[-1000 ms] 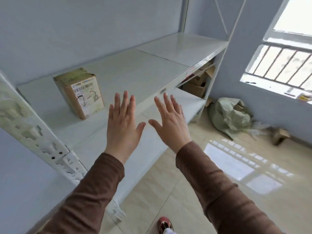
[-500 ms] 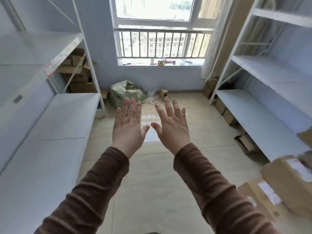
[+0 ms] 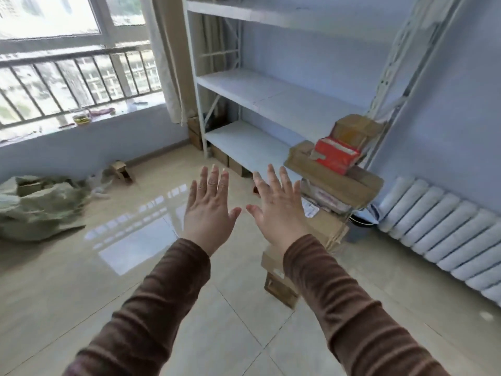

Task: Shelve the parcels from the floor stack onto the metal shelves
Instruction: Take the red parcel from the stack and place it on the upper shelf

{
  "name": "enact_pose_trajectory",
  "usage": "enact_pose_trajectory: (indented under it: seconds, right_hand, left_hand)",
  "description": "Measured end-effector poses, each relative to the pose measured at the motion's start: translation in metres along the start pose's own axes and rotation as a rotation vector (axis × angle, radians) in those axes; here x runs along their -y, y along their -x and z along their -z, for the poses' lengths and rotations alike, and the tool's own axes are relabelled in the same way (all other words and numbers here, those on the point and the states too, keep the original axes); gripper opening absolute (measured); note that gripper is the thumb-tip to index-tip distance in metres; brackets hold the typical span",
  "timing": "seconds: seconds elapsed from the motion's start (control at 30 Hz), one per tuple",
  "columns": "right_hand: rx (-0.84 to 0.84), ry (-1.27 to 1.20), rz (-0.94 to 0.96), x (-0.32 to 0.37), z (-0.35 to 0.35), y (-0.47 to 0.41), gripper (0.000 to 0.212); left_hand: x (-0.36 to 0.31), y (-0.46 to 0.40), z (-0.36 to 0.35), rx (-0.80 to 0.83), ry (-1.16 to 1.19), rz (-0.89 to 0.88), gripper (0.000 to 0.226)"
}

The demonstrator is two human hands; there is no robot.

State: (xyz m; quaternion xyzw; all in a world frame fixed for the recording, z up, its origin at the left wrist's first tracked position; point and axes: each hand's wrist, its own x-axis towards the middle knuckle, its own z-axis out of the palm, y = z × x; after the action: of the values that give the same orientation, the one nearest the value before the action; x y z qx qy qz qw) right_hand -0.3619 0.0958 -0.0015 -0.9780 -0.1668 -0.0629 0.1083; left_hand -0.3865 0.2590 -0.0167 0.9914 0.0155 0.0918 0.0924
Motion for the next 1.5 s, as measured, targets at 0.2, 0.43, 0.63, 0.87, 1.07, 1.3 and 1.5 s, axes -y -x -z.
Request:
enact_pose_trajectory:
  seconds: [0.2, 0.43, 0.63, 0.87, 1.07, 1.3, 1.5]
  right_hand:
    - [0.003, 0.020, -0.161, -0.111, 0.011, -0.008, 0.072]
    - [-0.041, -0.011, -0.290, -0.196, 0.011, -0.046, 0.074]
    - [-0.064, -0.117, -0.394, -0.252, 0.001, -0.108, 0.077]
    - [-0.052, -0.357, -0.601, -0.312, -0.030, -0.154, 0.077]
    - [-0.011, -0.644, -0.727, -0.355, -0.051, -0.183, 0.080]
    - [-0.047, -0.895, -0.724, -0.374, -0.067, -0.202, 0.072]
    - [-0.164, -1.023, -0.685, -0.361, -0.081, -0.206, 0.066]
  left_hand:
    - [-0.098, -0.062, -0.040, 0.053, 0.053, -0.163, 0.085]
    - [-0.159, -0.144, -0.077, 0.088, 0.092, -0.268, 0.085]
    - [-0.186, -0.240, -0.116, 0.136, 0.156, -0.324, 0.090]
    - [-0.209, -0.325, -0.157, 0.298, 0.269, -0.319, 0.096]
    - [-0.227, -0.370, -0.184, 0.382, 0.406, -0.177, 0.089]
    - [-0.244, -0.393, -0.207, 0.430, 0.661, 0.076, 0.071]
    - [-0.242, -0.386, -0.207, 0.313, 0.779, 0.154, 0.045]
